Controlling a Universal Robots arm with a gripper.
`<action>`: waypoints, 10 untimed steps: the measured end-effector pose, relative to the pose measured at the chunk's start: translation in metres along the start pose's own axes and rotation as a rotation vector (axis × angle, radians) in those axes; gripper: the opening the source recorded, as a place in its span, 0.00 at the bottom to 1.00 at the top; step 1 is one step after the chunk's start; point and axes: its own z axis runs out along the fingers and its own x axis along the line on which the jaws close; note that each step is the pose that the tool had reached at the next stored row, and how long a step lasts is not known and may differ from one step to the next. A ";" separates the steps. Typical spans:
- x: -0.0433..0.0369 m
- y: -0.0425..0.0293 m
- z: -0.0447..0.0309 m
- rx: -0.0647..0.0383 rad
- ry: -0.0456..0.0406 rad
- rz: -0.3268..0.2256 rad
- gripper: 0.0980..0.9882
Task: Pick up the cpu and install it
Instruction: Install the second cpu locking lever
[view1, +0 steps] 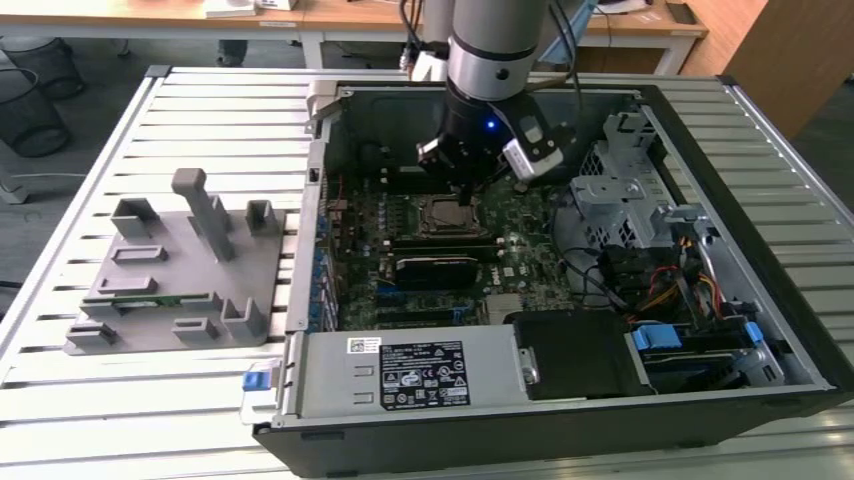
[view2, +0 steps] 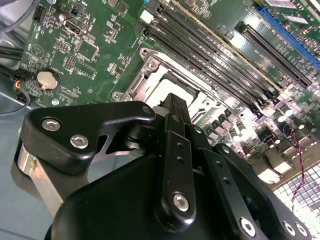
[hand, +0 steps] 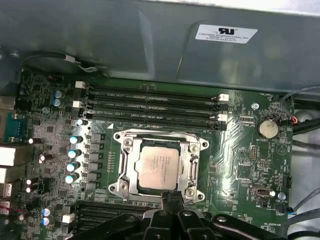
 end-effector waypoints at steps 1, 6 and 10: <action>0.0000 -0.0002 0.0005 0.000 0.0000 0.000 0.01; 0.0001 -0.0025 0.0025 0.000 0.0004 0.000 0.01; 0.0008 -0.0112 0.0026 -0.002 0.0000 0.000 0.01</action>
